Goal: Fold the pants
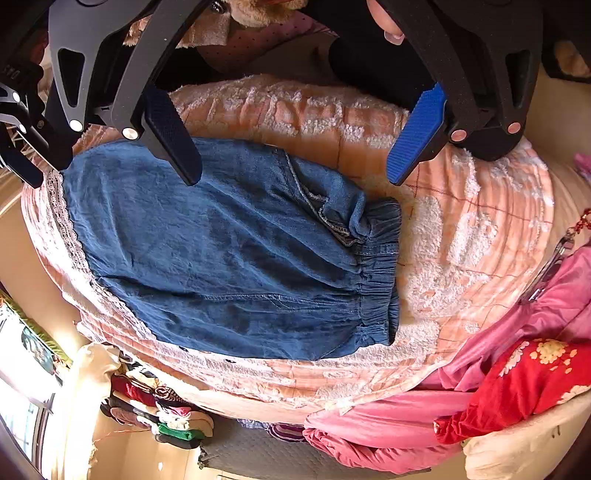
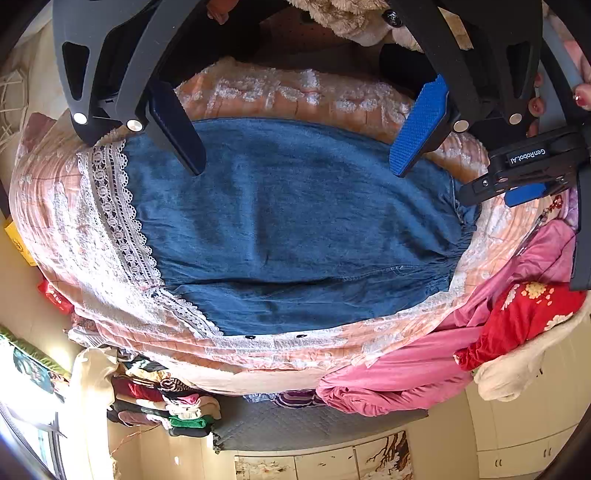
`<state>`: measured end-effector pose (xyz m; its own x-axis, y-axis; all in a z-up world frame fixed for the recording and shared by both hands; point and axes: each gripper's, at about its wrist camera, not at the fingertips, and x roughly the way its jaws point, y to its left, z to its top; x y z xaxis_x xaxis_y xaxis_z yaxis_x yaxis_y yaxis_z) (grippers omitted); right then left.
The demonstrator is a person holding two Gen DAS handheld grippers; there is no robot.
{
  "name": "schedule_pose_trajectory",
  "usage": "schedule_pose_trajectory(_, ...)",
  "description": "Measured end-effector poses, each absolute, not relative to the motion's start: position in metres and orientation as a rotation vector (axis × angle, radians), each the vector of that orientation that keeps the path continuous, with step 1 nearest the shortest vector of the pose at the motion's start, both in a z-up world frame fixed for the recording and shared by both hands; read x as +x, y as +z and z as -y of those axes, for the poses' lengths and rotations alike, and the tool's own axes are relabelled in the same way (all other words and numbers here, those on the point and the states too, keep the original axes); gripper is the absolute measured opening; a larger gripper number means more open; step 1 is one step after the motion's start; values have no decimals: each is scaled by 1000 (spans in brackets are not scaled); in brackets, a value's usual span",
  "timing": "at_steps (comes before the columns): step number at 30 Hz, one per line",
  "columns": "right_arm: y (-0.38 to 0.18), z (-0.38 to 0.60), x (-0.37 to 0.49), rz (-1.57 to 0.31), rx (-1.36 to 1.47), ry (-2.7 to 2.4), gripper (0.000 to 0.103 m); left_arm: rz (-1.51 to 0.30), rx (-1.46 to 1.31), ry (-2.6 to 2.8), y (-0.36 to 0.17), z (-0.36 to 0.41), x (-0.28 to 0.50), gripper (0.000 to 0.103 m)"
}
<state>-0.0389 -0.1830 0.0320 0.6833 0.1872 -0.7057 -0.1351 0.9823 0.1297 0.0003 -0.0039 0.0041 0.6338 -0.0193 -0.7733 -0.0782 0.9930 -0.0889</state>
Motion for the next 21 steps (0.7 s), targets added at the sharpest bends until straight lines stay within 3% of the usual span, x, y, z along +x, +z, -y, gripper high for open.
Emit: schedule_pose_trajectory(21,31,180,-38,-802,56,188,99,-880,-112,28,5,6,0,94)
